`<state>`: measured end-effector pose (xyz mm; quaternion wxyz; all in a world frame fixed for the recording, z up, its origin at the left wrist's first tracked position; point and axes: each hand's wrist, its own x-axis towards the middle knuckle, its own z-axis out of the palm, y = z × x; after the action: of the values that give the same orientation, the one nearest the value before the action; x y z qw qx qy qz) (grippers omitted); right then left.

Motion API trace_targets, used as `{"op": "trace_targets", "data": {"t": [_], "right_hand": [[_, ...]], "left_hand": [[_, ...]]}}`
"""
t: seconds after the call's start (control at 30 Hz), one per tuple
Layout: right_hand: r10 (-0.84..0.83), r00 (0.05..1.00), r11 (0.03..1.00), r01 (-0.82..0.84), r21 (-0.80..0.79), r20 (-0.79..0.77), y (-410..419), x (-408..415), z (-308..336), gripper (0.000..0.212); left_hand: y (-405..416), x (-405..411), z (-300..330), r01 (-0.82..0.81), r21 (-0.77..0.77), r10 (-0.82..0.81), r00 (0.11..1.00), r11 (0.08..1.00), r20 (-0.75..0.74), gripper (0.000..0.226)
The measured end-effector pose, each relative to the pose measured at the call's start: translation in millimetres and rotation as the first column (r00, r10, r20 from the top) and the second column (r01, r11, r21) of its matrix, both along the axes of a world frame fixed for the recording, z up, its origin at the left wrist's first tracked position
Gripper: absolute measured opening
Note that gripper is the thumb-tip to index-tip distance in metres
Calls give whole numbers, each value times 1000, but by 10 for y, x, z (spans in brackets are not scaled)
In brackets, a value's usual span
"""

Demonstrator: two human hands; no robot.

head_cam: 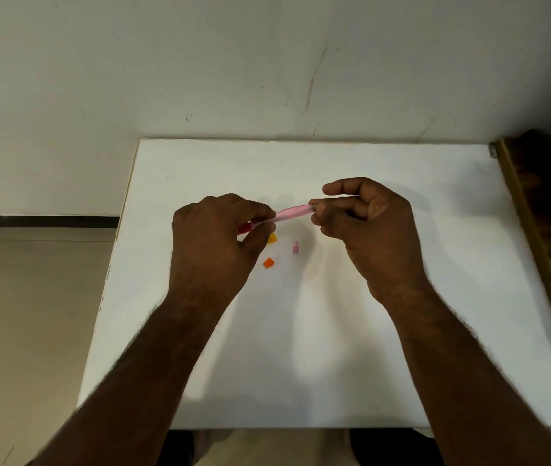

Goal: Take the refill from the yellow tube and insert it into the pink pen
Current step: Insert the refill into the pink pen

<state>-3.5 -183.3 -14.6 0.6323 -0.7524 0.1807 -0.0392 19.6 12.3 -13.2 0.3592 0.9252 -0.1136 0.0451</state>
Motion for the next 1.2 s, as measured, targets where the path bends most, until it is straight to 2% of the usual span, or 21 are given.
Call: {"op": "trace_targets", "data": {"t": [0.13,0.2,0.27,0.4,0.47,0.63,0.7,0.77,0.83,0.87,0.9,0.93,0.97,1.07,1.2], "right_hand": [[-11,1000,1000,11,26,-20,51,14,-35,19],[-5,1000,985,0,-173,-28,78,8,-100,16],[65,995,903,-93,-419,-81,127,-22,-142,15],[220,943,694,-332,-639,-251,277,-86,-170,24],[237,933,609,-359,-708,-269,322,-98,-191,23],[232,938,576,-347,-740,-258,321,-95,-201,20],[207,953,661,-302,-687,-219,271,-75,-205,22],[123,981,805,-187,-563,-149,209,-45,-191,19],[-7,997,968,-11,-249,-73,135,-7,-147,13],[-79,995,997,78,-26,-61,107,4,-96,12],[-129,989,973,141,186,-72,86,10,-42,12],[-155,984,925,175,337,-86,64,10,3,12],[-164,982,889,189,418,-97,44,12,28,11],[-160,983,865,182,467,-87,31,4,39,11],[-161,985,916,170,362,-54,60,-1,10,14]], "left_hand": [[-13,10,38,-41,-45,40,999,998,-20,17],[-18,9,38,-54,-58,52,998,997,-39,17],[-7,9,34,-68,-77,63,996,995,-59,18],[-5,6,29,-73,-77,67,995,994,-75,19],[-16,-4,30,-73,-82,66,995,994,-79,20],[-11,-15,40,-72,-90,65,994,993,-88,21],[-9,-9,42,-72,-92,65,994,993,-86,20],[-9,-10,44,-74,-94,66,994,993,-87,20],[-13,-14,43,-75,-99,66,994,992,-87,19],[-13,-18,45,-76,-101,67,994,992,-88,18],[-14,-22,48,-77,-102,68,994,992,-89,18],[-12,-23,48,-77,-104,68,994,992,-88,18],[-12,-23,46,-77,-104,68,994,992,-87,18],[-14,-28,46,-70,-99,61,994,993,-86,18],[-32,-47,52,-62,-97,54,995,993,-81,17]]}}
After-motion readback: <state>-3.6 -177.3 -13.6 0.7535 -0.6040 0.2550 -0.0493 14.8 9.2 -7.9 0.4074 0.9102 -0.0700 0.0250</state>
